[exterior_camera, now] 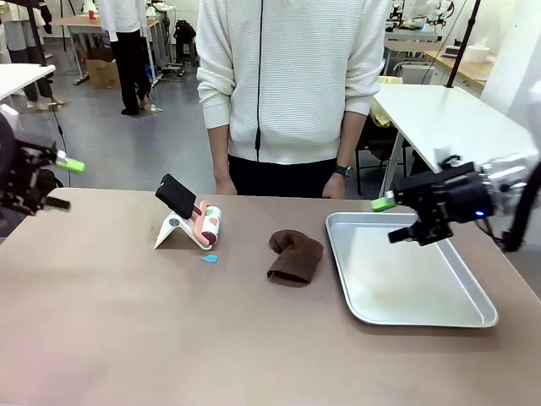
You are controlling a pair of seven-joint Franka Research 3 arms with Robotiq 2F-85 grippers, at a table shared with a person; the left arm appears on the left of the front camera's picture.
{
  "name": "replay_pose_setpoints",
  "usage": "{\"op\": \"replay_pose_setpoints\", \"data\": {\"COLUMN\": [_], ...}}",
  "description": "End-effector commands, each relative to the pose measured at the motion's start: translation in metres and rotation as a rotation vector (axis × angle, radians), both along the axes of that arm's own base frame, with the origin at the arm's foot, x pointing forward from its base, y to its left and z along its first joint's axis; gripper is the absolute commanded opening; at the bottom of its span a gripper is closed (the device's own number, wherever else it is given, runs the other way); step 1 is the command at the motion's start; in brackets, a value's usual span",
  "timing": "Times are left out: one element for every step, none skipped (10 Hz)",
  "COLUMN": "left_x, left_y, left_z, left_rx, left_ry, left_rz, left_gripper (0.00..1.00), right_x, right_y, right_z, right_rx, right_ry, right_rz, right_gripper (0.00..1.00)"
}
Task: Clean the surface of the table.
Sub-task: Return the Lint Roller and towel to their original positions.
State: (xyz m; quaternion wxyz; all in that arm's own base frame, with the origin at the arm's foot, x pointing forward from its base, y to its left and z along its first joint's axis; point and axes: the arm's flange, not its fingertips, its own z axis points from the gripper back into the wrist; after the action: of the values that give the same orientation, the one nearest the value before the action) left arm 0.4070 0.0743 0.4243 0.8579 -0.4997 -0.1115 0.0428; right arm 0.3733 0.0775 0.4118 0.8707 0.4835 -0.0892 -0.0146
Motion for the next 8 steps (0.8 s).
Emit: {"op": "replay_pose_setpoints", "data": {"left_x": [0.011, 0.013, 0.017, 0.02, 0.024, 0.014, 0.014, 0.014], "left_y": [-0.02, -0.028, -0.037, -0.043, -0.047, -0.043, -0.043, -0.043], "left_z": [-0.024, -0.03, -0.032, -0.03, -0.029, -0.036, -0.036, -0.036], "left_rx": [-0.034, -0.054, -0.076, -0.114, -0.13, -0.056, -0.056, -0.056], "left_ry": [0.017, 0.017, -0.011, -0.036, -0.048, 0.02, 0.02, 0.02], "left_rz": [-0.069, -0.083, -0.11, -0.122, -0.121, -0.104, -0.104, -0.104], "left_gripper": [1.0, 1.0, 1.0, 1.0, 1.0, 1.0, 1.0, 1.0], "right_x": [-0.028, -0.035, -0.037, -0.035, -0.001, -0.001, -0.001, -0.001], "right_y": [-0.032, -0.052, -0.068, -0.076, -0.063, -0.063, -0.063, -0.063], "right_z": [0.003, 0.001, -0.004, -0.007, 0.023, 0.023, 0.023, 0.023], "right_rx": [0.103, 0.132, 0.135, 0.198, 0.099, 0.099, 0.099, 0.099], "right_ry": [-0.093, -0.103, -0.135, -0.177, -0.08, -0.08, -0.08, -0.08], "right_rz": [-0.054, -0.106, -0.155, -0.196, -0.13, -0.13, -0.13, -0.13], "right_gripper": [1.0, 1.0, 1.0, 1.0, 1.0, 1.0, 1.0, 1.0]}}
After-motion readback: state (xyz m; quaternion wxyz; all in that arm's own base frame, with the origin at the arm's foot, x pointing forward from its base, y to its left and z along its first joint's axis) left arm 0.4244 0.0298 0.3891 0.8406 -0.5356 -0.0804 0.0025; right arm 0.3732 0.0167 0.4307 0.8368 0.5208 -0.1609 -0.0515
